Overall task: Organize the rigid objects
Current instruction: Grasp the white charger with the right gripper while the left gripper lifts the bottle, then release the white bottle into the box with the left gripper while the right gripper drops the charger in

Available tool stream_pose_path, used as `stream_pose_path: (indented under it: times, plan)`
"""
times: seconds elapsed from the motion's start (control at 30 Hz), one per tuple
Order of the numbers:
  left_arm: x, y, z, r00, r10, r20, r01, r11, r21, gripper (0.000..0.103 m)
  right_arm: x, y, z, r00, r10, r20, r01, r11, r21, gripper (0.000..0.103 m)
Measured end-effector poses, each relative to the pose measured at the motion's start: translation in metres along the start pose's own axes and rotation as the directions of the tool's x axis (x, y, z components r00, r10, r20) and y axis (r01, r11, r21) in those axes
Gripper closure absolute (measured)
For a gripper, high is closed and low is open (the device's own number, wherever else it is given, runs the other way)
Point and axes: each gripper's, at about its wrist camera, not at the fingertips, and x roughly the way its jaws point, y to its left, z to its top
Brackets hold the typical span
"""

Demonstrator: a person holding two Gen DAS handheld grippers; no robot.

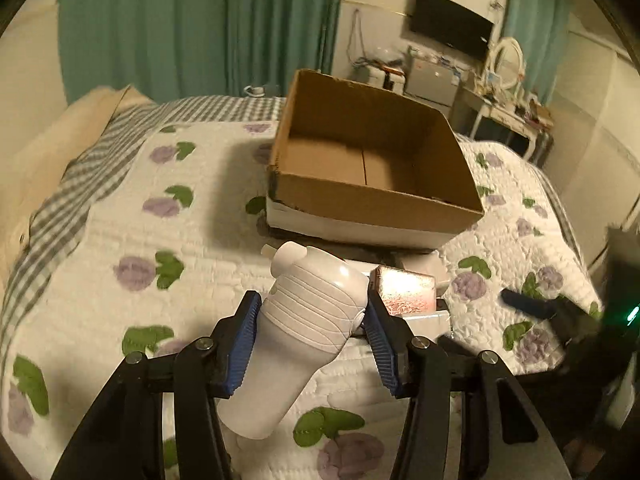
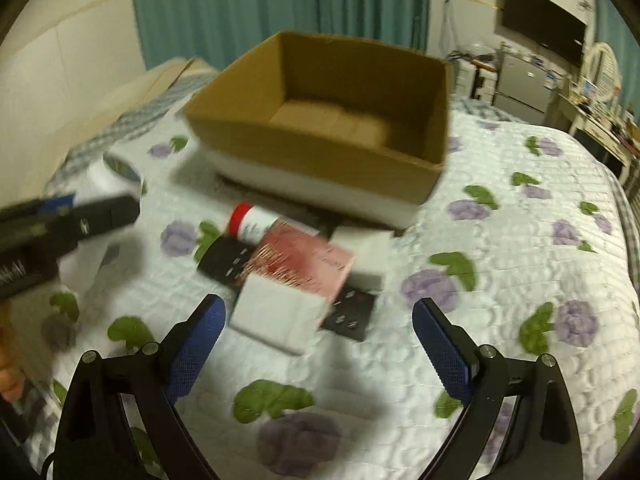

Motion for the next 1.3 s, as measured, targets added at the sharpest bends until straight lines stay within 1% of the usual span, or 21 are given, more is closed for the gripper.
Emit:
stream_pose_path:
  times: [0.03, 0.1, 0.17, 0.3, 0.5, 0.57, 0.63, 0.67, 0.73, 0.8, 0.87, 0.97, 1.13, 1.3]
  plan:
    - [0.002, -0.001, -0.001, 0.999, 0.034, -0.006, -0.034, 0.999, 0.015, 0.05, 0.004, 0.003, -0.002, 1.0, 0.001, -0.009, -0.001, 1.0, -0.012, 0.008]
    - [0.01, 0.001, -0.002, 0.998, 0.068, -0.016, -0.068, 0.997, 0.028, 0.05, 0.015, 0.011, -0.004, 0.999, 0.002, -0.034, -0.003, 0.999, -0.037, 0.008]
    - [0.015, 0.007, -0.006, 0.998, 0.049, -0.035, -0.049, 0.999, 0.002, 0.05, 0.023, 0.014, -0.007, 0.998, -0.004, -0.055, 0.001, 0.999, -0.053, 0.008]
    - [0.024, 0.016, -0.012, 0.998, 0.046, -0.048, -0.047, 0.999, -0.01, 0.05, 0.038, 0.017, -0.007, 0.996, 0.004, -0.087, -0.01, 0.997, -0.072, 0.008]
    - [0.025, 0.018, -0.015, 0.998, 0.041, -0.054, -0.042, 0.999, -0.012, 0.05, 0.048, 0.02, -0.003, 0.996, 0.002, -0.091, -0.01, 0.997, -0.08, 0.008]
    - [0.025, 0.018, -0.016, 0.998, 0.042, -0.054, -0.043, 0.999, -0.008, 0.05, 0.05, 0.021, -0.002, 0.996, 0.008, -0.094, -0.016, 0.997, -0.081, 0.016]
    - [0.025, 0.017, -0.016, 0.998, 0.046, -0.053, -0.046, 0.999, -0.007, 0.05, 0.048, 0.021, -0.002, 0.995, 0.012, -0.095, -0.02, 0.996, -0.086, 0.033]
    - [0.024, 0.015, -0.017, 0.998, 0.047, -0.052, -0.047, 0.999, -0.005, 0.05, 0.047, 0.021, -0.002, 0.996, -0.003, -0.092, -0.006, 0.996, -0.09, 0.036]
    - [0.022, 0.013, -0.017, 0.998, 0.047, -0.05, -0.047, 0.999, 0.0, 0.05, 0.042, 0.02, -0.002, 0.996, -0.006, -0.084, -0.002, 0.997, -0.083, 0.038]
    - [0.019, 0.01, -0.017, 0.998, 0.049, -0.045, -0.049, 0.999, 0.005, 0.05, 0.03, 0.018, -0.001, 0.999, 0.014, -0.052, -0.018, 0.997, -0.07, 0.038]
    - [0.014, 0.006, -0.015, 0.998, 0.052, -0.035, -0.051, 0.999, 0.009, 0.05, 0.016, 0.018, 0.002, 1.0, 0.003, -0.018, -0.004, 0.996, -0.089, 0.038]
    - [0.001, -0.002, -0.007, 0.998, 0.057, -0.002, -0.057, 0.998, 0.018, 0.05, -0.007, 0.014, 0.013, 0.999, 0.02, 0.035, -0.017, 0.997, -0.08, 0.038]
    - [-0.025, -0.017, 0.013, 0.996, 0.057, 0.066, -0.06, 0.998, 0.035, 0.05, -0.051, 0.0, 0.048, 0.989, 0.008, 0.15, 0.003, 0.997, -0.077, 0.038]
    - [-0.042, -0.035, 0.055, 0.988, 0.048, 0.148, -0.059, 0.996, 0.07, 0.05, -0.08, -0.015, 0.099, 0.967, 0.013, 0.255, 0.007, 0.997, -0.076, 0.038]
